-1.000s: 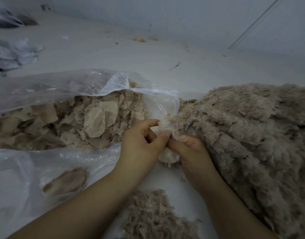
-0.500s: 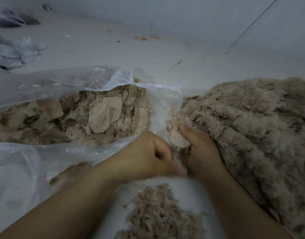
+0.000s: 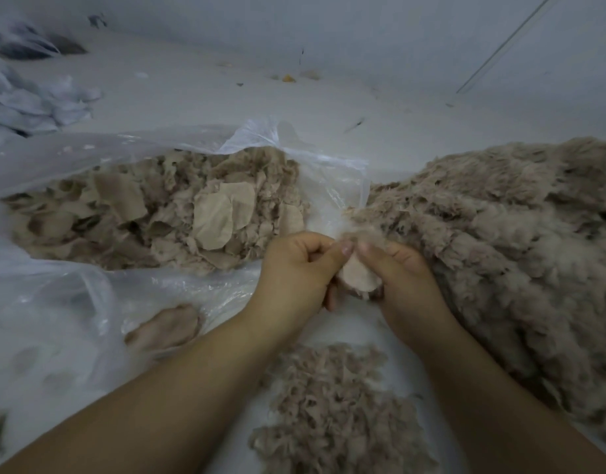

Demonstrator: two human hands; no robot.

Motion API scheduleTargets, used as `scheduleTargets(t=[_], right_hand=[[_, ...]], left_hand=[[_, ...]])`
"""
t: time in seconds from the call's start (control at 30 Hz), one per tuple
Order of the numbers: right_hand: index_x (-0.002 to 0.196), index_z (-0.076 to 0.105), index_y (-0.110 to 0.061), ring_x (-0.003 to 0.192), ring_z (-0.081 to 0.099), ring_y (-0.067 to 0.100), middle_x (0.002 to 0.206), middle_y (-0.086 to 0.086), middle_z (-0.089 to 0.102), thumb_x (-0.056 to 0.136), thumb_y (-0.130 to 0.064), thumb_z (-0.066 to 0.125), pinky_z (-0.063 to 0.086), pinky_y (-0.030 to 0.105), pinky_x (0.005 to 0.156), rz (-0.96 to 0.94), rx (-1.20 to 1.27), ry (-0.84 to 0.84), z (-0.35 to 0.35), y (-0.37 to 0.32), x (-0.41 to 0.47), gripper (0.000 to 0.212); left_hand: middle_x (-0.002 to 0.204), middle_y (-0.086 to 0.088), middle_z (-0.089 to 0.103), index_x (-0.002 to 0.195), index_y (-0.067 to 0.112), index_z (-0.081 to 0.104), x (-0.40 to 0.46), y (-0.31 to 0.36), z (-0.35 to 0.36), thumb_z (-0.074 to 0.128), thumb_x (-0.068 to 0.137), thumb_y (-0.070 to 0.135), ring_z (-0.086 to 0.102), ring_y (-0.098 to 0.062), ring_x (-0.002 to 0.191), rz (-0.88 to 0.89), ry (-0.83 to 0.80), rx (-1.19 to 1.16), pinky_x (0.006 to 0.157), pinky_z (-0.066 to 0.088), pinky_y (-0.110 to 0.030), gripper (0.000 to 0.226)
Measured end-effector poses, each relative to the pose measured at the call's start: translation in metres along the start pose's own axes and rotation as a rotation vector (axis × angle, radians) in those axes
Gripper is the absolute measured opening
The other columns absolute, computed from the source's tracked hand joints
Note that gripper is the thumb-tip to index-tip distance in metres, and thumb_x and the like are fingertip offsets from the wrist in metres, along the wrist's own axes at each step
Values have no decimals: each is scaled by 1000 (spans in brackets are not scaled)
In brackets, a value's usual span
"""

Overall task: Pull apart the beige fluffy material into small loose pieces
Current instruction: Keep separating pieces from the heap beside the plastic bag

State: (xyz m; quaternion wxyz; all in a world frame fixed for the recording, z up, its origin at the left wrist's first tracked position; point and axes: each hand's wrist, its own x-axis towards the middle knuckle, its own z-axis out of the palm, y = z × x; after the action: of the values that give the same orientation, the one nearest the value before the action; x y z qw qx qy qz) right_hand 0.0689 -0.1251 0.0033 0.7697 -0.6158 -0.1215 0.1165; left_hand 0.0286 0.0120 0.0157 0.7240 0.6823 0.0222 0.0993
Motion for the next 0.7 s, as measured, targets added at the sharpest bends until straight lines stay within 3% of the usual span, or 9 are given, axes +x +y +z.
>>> scheduleTargets(t=[0.1, 0.27, 0.33, 0.4, 0.47, 0.53, 0.6, 0.7], right_hand=[[104, 68, 7, 94, 63, 53, 99, 36, 66, 97, -34, 51, 48, 63, 89, 6, 20, 29, -3, 2, 2, 45], [86, 76, -8, 76, 68, 31, 81, 22, 71, 97, -22, 47, 56, 36, 68, -24, 51, 22, -6, 2, 2, 35], [86, 73, -5, 69, 62, 28, 76, 19, 66, 94, -23, 50, 51, 36, 62, 11, 39, 118, -5, 3, 6, 30], [78, 63, -4, 53, 47, 19, 64, 10, 51, 98, -22, 48, 37, 33, 57, 37, 79, 165, -4, 4, 9, 30], [82, 61, -4, 50, 37, 9, 61, 2, 44, 97, -31, 51, 29, 26, 53, 4, 46, 90, -5, 4, 9, 33], [86, 61, 4, 50, 38, 7, 60, 0, 45, 90, -39, 60, 32, 21, 50, -64, -67, -36, -4, 5, 5, 43], [77, 61, 6, 46, 40, 3, 53, -5, 48, 93, -29, 64, 35, 17, 49, -145, -147, -104, 0, 6, 2, 37], [60, 66, -20, 44, 28, 8, 49, -3, 37, 86, -34, 63, 23, 23, 46, -89, -118, 46, -2, 10, 8, 30]], left_hand=[[42, 0, 54, 66, 5, 63, 0, -1, 0, 61, 95, 14, 42, -14, 30, -6, 10, -44, 37, 32, -18, 30], [48, -2, 57, 67, 8, 60, -6, -1, 2, 56, 97, 13, 42, -15, 31, 22, -37, -74, 38, 33, -20, 31], [47, -3, 55, 65, 9, 59, -6, -2, 1, 55, 98, 13, 42, -16, 32, 29, -12, -93, 38, 33, -21, 33], [45, -6, 53, 63, 10, 58, -4, -2, -3, 53, 99, 12, 41, -17, 32, 24, 18, -133, 38, 32, -21, 37], [47, -9, 54, 63, 10, 57, -2, -1, -7, 50, 100, 11, 42, -19, 31, 3, 35, -206, 37, 32, -21, 38], [49, -10, 56, 67, 7, 53, -1, 0, -9, 48, 101, 11, 44, -20, 32, -18, 47, -262, 36, 34, -22, 34], [52, -11, 58, 71, 5, 51, 0, 0, -11, 45, 102, 10, 46, -20, 33, -21, 55, -280, 36, 35, -22, 32], [54, -11, 58, 74, 5, 49, 1, 2, -13, 43, 102, 8, 46, -20, 33, -23, 84, -286, 35, 34, -22, 29]])
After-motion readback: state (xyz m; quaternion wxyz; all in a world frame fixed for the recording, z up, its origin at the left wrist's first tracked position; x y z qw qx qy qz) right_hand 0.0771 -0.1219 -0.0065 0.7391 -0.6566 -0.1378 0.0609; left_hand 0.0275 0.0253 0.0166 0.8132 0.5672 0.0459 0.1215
